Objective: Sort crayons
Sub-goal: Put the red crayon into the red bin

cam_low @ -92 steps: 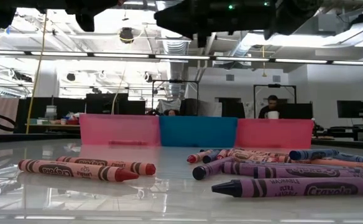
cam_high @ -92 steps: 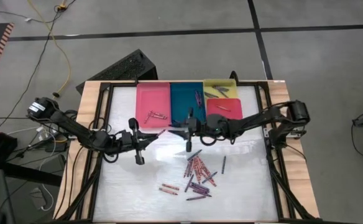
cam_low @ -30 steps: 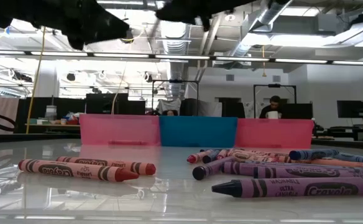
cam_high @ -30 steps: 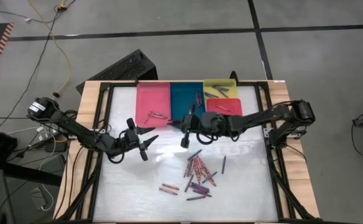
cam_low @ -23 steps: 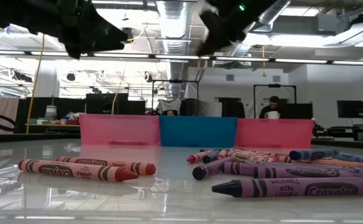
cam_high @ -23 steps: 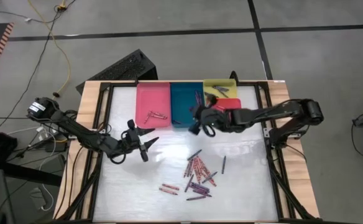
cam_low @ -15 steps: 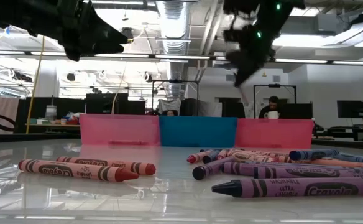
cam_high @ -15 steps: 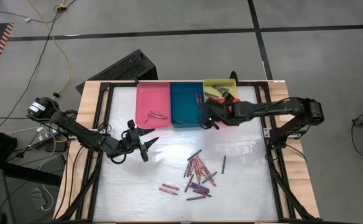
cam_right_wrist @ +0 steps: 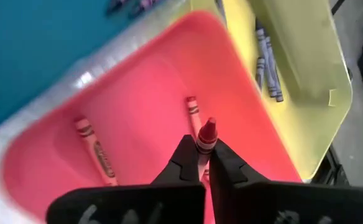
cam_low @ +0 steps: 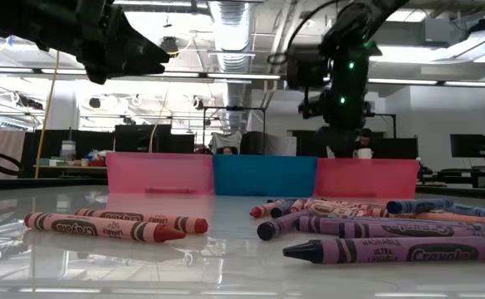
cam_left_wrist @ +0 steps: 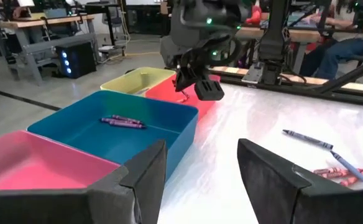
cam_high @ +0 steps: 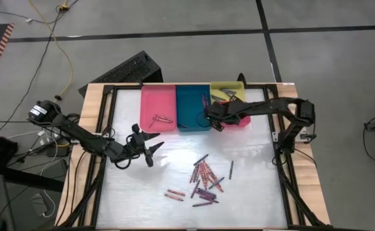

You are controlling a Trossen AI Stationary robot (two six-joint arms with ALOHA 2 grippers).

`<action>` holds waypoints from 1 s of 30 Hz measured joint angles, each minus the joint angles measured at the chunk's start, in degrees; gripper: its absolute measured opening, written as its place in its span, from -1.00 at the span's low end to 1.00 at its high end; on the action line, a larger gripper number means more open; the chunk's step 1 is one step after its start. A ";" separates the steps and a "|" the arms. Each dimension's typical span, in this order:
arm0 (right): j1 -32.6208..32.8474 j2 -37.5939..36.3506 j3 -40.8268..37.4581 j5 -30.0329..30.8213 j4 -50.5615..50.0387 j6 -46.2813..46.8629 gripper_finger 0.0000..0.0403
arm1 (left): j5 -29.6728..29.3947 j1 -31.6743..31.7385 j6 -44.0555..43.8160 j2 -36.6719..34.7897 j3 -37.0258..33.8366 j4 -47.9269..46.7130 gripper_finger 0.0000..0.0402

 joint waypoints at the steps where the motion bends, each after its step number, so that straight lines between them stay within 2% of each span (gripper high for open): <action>1: -0.36 0.79 0.00 0.00 0.00 -0.37 -0.91 | -0.02 0.00 -0.36 0.00 0.00 -0.35 -0.08; 7: -1.37 2.44 0.00 -0.57 0.32 -1.74 -0.68 | -0.04 0.00 -1.27 0.02 0.00 -1.62 -0.08; 13: -0.99 -0.70 0.00 -0.69 1.48 -3.05 -0.49 | 0.99 0.00 -2.20 0.02 0.00 -1.61 -0.08; 18: 1.43 -7.21 0.00 -0.71 1.55 -2.98 -0.40 | 9.67 -0.02 -4.56 0.02 0.00 -1.58 -0.08; 24: 6.79 -17.58 0.00 -0.74 1.95 -0.05 -0.38 | 18.98 -0.02 -7.85 0.02 0.00 -1.61 -0.08; 28: 10.57 -23.17 0.00 -0.72 2.04 2.23 -0.38 | 31.90 -1.11 -7.01 1.12 0.00 -3.18 -0.08; 30: 12.14 -25.13 0.00 -0.70 2.00 3.06 -0.38 | 35.14 -2.67 -7.45 2.85 0.10 -4.12 -0.08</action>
